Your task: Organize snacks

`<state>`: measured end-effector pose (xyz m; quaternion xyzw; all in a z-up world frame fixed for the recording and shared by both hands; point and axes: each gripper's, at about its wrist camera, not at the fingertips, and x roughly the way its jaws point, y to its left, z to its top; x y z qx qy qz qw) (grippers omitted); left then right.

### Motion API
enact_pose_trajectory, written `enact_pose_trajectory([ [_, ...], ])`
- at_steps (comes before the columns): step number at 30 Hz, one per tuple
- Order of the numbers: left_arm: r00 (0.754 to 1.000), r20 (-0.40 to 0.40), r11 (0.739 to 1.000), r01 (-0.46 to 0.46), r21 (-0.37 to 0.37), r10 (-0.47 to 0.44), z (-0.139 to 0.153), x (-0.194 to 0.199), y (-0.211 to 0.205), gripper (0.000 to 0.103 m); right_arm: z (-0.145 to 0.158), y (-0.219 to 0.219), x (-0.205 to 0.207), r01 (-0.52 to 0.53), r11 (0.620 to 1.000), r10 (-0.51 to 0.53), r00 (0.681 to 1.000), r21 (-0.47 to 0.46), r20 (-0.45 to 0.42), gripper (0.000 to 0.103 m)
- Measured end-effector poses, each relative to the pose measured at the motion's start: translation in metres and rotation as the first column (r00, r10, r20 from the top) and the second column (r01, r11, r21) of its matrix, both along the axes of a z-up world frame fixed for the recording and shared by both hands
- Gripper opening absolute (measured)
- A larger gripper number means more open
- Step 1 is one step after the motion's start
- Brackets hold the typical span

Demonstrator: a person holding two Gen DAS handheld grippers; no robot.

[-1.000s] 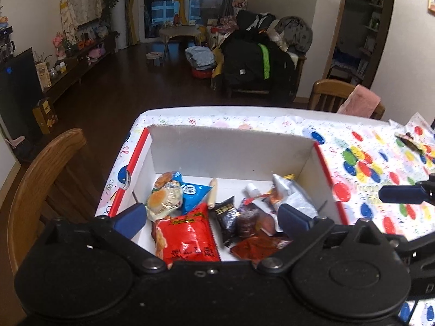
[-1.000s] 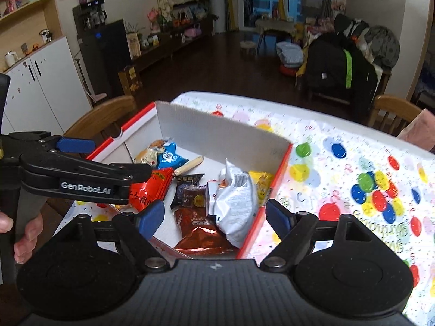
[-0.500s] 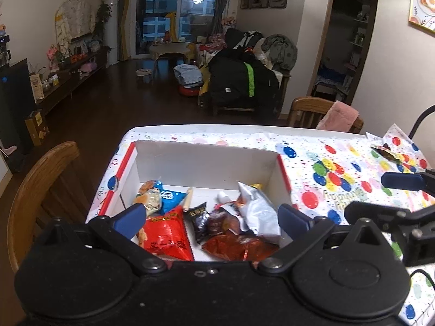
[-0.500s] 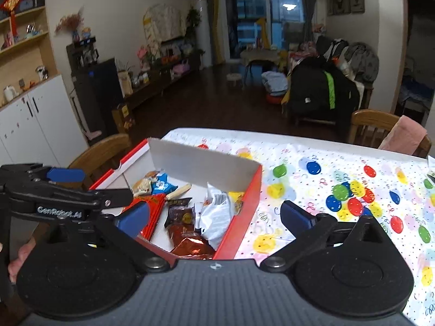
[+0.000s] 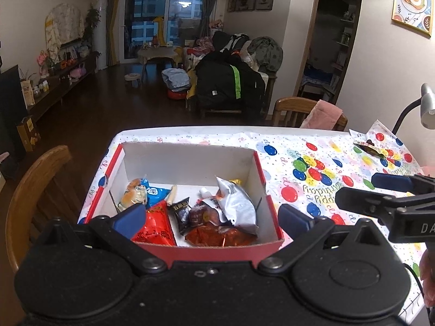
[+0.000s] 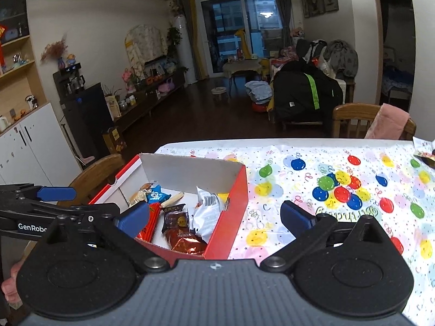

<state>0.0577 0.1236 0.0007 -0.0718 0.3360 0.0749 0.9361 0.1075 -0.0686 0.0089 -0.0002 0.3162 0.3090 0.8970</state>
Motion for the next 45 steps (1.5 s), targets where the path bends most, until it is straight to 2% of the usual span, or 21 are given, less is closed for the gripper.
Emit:
enact_pose_trajectory([
  [5, 1.000, -0.006, 1.000, 0.001, -0.017, -0.002, -0.001, -0.003, -0.002, 0.103, -0.002, -0.005, -0.006, 0.014, 1.000, -0.014, 1.000, 0.004, -0.008, 0.103],
  [22, 1.000, 0.015, 1.000, -0.011, 0.014, 0.011, 0.008, -0.013, -0.010, 0.103, -0.003, -0.009, -0.012, 0.027, 0.999, -0.026, 0.999, 0.034, -0.034, 0.103],
  [45, 1.000, 0.002, 1.000, -0.028, -0.010, 0.028, 0.015, -0.017, -0.008, 0.103, 0.009, -0.003, -0.023, 0.024, 0.999, -0.023, 0.999, 0.039, -0.042, 0.103],
])
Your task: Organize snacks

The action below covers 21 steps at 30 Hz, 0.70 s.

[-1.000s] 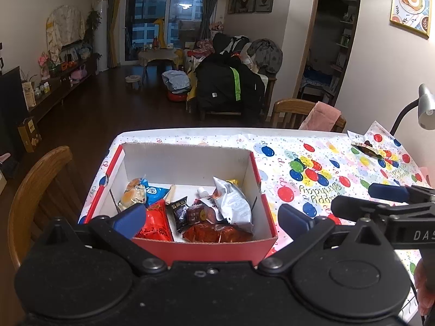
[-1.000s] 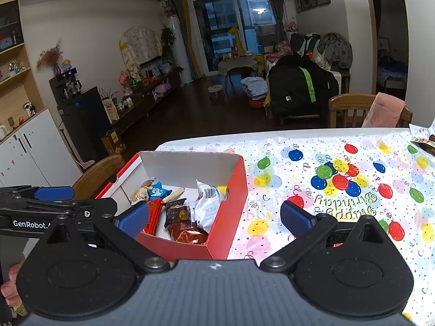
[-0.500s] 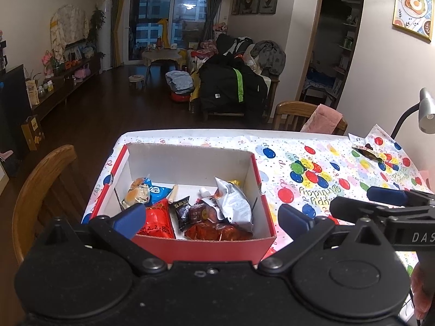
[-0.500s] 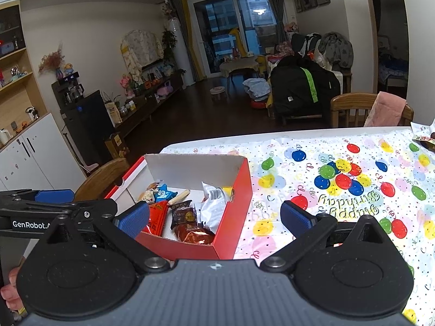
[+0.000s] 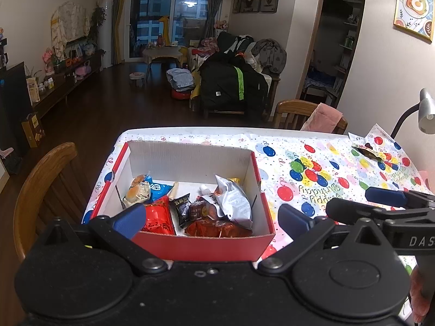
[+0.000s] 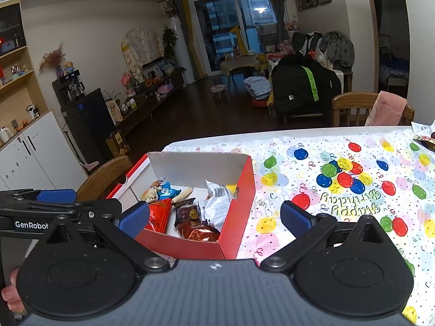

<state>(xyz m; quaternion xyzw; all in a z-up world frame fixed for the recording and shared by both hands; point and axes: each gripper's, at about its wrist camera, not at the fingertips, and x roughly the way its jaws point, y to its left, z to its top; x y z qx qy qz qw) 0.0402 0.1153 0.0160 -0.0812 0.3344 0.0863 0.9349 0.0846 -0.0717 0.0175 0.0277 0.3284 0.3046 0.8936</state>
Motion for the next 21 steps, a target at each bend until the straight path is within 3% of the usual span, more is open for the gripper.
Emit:
enact_pose_trajectory([
  [21, 0.999, -0.025, 1.000, -0.031, -0.005, 0.031, 0.020, -0.003, 0.002, 0.103, 0.012, 0.005, -0.004, -0.023, 0.999, 0.023, 1.000, -0.029, -0.001, 0.103],
])
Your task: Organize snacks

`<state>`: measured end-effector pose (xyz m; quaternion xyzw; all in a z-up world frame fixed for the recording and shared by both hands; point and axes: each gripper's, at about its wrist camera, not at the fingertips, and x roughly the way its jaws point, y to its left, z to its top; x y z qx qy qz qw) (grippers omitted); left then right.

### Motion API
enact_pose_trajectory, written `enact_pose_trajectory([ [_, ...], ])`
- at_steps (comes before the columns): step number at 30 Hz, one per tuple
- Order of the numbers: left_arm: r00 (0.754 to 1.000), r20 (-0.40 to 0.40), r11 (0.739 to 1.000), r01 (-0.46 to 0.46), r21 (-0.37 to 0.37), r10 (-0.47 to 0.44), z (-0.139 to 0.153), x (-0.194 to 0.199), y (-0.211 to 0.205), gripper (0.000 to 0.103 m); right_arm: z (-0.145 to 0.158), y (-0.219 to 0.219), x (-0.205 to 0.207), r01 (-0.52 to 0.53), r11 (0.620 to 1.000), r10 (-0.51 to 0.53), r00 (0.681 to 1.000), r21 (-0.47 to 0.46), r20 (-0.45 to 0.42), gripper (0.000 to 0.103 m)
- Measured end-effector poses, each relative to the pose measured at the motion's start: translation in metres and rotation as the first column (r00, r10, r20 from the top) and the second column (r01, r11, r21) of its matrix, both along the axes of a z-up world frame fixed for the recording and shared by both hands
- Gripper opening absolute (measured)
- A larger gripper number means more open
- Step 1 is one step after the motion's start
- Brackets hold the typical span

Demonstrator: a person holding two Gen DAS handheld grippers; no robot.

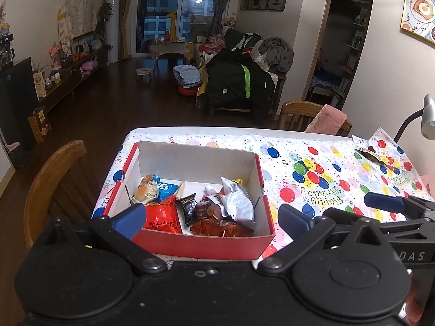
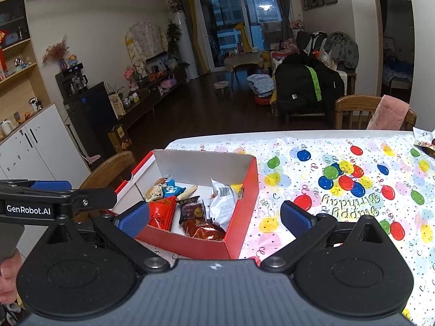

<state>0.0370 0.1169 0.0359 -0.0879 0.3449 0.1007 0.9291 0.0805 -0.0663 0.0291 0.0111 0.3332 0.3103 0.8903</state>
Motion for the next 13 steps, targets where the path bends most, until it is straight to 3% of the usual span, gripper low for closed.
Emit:
enact_pose_trajectory([
  [13, 1.000, 0.005, 1.000, 0.012, 0.001, -0.012, -0.006, -0.003, -0.007, 0.103, -0.006, -0.011, -0.002, 0.027, 1.000, -0.027, 0.999, 0.003, -0.021, 0.103],
])
